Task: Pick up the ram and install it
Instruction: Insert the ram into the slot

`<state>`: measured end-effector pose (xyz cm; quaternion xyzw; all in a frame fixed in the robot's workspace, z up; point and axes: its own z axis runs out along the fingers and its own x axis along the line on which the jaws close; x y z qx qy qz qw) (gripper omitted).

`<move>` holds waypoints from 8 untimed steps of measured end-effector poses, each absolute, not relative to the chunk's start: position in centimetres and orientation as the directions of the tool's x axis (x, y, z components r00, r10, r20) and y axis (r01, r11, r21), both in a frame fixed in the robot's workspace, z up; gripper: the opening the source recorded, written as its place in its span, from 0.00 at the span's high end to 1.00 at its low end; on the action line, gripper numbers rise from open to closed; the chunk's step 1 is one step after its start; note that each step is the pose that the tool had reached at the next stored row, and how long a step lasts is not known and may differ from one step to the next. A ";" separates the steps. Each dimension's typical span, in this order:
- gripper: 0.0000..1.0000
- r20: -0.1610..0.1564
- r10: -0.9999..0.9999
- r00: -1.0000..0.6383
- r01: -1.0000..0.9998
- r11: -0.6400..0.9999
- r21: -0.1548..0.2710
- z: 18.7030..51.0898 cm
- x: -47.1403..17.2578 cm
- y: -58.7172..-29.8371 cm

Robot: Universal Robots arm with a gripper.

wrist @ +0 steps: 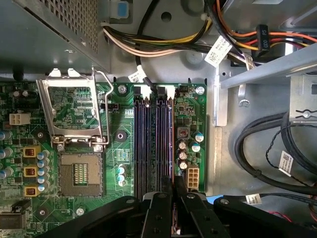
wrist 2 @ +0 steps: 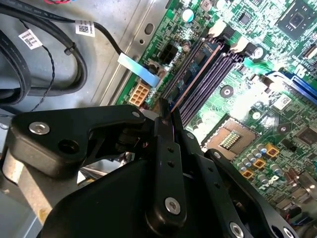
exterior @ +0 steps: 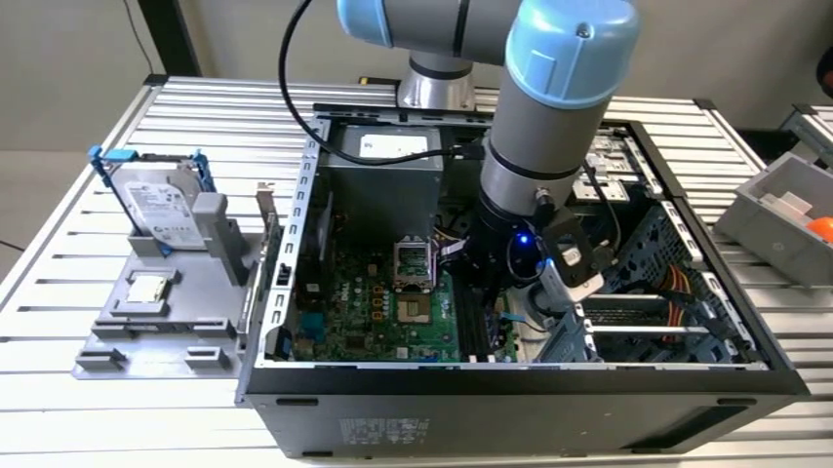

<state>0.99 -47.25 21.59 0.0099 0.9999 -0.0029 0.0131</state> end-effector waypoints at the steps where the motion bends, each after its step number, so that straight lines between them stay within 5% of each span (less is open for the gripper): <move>1: 1.00 -0.026 0.020 -0.999 0.020 1.000 -0.006 21.6 1.0 -47.2; 8: 1.00 -0.026 0.020 -0.999 0.020 1.000 -0.005 21.6 1.0 -47.2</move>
